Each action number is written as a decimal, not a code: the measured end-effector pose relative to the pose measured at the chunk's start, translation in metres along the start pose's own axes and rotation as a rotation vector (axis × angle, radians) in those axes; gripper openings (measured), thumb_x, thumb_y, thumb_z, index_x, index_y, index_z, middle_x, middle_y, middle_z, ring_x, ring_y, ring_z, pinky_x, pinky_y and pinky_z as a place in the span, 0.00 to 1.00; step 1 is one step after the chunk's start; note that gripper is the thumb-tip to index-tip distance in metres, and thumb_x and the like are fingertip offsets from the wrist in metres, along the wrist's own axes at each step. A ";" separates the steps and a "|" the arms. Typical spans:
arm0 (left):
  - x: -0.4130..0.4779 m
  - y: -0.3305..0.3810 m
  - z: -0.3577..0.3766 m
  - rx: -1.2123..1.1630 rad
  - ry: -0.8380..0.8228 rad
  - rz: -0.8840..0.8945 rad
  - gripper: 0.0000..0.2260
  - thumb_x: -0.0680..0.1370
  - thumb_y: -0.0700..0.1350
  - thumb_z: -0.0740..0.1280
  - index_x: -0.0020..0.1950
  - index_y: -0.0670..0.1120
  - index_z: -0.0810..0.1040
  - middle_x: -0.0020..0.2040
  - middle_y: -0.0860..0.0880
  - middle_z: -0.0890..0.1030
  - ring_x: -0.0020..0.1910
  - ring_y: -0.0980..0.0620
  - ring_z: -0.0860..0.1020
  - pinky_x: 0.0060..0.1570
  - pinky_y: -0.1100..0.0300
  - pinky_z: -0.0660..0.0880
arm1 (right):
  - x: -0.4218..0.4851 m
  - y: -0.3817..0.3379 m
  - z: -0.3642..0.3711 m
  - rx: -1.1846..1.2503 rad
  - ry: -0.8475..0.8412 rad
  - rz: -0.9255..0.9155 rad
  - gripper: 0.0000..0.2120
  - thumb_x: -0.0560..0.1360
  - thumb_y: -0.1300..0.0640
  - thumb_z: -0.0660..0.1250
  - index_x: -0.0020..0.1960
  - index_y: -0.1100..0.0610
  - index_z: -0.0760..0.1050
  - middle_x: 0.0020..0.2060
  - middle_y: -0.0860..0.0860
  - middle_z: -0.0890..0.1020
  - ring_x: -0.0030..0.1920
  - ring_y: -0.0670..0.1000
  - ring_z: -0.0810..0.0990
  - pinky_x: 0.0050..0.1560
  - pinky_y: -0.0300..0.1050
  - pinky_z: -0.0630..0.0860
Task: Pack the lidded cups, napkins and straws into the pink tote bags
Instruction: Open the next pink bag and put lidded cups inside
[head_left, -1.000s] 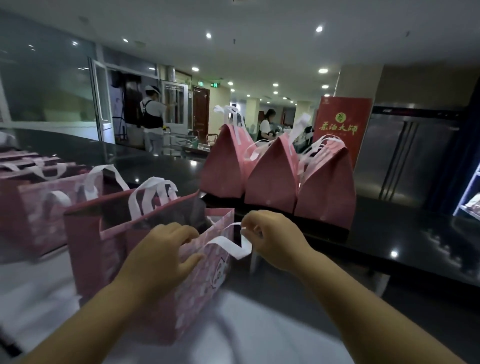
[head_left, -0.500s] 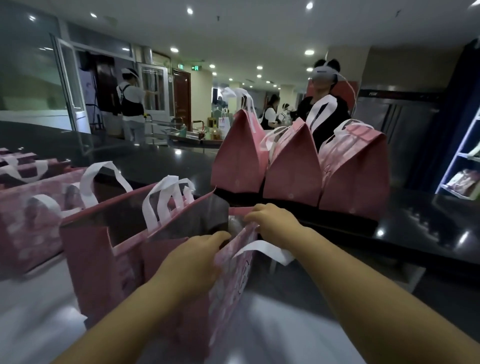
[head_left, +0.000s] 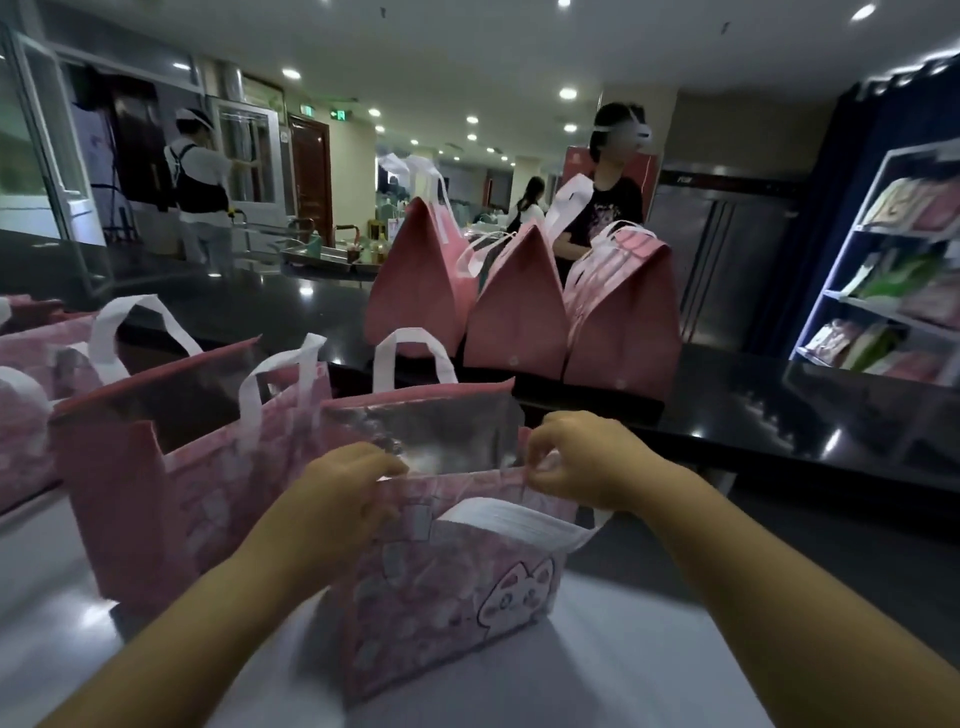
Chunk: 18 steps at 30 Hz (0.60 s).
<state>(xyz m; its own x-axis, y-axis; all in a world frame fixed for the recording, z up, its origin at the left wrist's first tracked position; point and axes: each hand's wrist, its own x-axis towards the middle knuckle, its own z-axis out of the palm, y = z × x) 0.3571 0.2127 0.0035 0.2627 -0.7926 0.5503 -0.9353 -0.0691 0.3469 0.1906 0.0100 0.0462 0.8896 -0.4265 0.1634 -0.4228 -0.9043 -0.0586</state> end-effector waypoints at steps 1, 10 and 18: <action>-0.003 0.007 0.003 -0.003 0.006 0.009 0.14 0.67 0.33 0.73 0.50 0.42 0.81 0.48 0.48 0.80 0.45 0.50 0.78 0.45 0.62 0.74 | -0.015 0.003 -0.005 0.044 -0.038 0.022 0.10 0.70 0.38 0.66 0.42 0.44 0.77 0.42 0.40 0.74 0.44 0.45 0.74 0.43 0.45 0.73; -0.036 0.094 0.043 0.003 0.090 -0.074 0.10 0.68 0.32 0.72 0.46 0.42 0.81 0.60 0.40 0.74 0.55 0.46 0.73 0.51 0.63 0.70 | -0.157 0.047 -0.021 0.359 -0.078 0.131 0.08 0.77 0.51 0.62 0.45 0.47 0.80 0.43 0.42 0.76 0.44 0.43 0.75 0.45 0.40 0.74; -0.049 0.161 0.072 -0.071 0.132 -0.057 0.07 0.68 0.32 0.72 0.45 0.40 0.80 0.48 0.42 0.79 0.41 0.50 0.75 0.38 0.70 0.69 | -0.245 0.081 -0.001 0.172 0.266 0.187 0.07 0.74 0.65 0.67 0.48 0.59 0.82 0.48 0.49 0.74 0.52 0.50 0.71 0.50 0.41 0.75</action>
<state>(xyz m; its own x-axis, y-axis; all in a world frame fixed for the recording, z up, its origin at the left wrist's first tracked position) 0.1762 0.1970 -0.0226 0.3484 -0.7017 0.6214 -0.9000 -0.0652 0.4310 -0.0618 0.0415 0.0029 0.7140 -0.5857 0.3836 -0.5185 -0.8105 -0.2724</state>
